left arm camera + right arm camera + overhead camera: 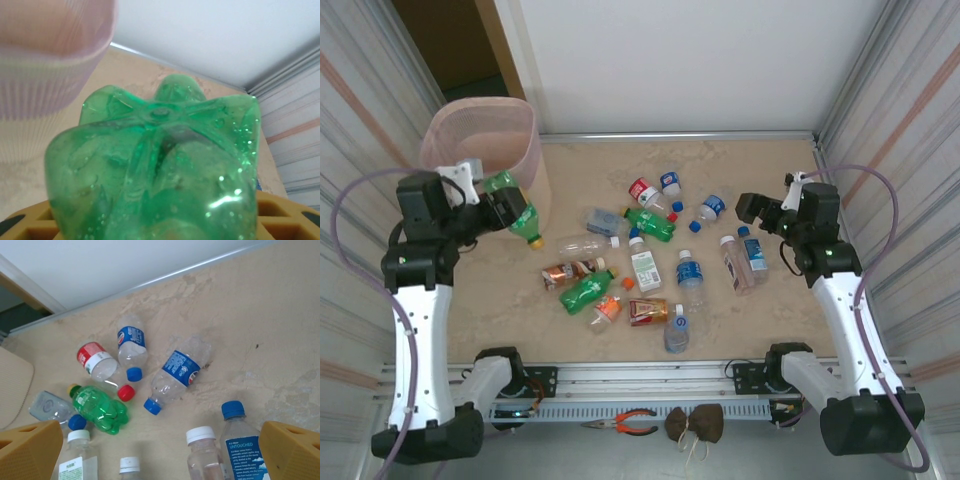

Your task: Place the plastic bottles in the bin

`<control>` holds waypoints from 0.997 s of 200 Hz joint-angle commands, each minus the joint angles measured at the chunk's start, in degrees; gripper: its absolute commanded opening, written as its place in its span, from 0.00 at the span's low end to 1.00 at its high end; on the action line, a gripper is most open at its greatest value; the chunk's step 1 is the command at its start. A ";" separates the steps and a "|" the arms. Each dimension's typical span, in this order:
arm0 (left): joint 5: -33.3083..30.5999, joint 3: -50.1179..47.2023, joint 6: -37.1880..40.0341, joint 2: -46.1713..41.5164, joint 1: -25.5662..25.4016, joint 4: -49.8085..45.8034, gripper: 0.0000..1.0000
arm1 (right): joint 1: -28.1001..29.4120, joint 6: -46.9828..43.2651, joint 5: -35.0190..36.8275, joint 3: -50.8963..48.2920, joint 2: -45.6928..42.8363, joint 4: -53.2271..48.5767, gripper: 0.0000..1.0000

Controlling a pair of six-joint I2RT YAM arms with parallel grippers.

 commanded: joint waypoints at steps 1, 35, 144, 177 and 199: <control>1.69 6.10 8.32 3.02 0.35 -1.83 0.46 | 0.16 -1.08 0.41 2.86 -0.50 -1.12 0.99; -0.89 17.09 13.89 10.85 0.34 -4.59 0.45 | 0.34 -1.46 0.43 4.97 -0.23 -2.38 0.99; -12.36 47.57 25.64 35.94 0.71 -6.46 0.43 | 2.77 -1.42 1.98 8.69 0.59 -4.11 0.99; -13.20 52.99 27.42 43.16 0.96 -8.30 0.42 | 3.42 -1.37 2.21 9.63 1.57 -4.27 0.99; -13.04 53.87 27.95 47.02 1.04 -9.25 0.41 | 3.97 -1.33 2.42 9.69 1.82 -4.10 0.99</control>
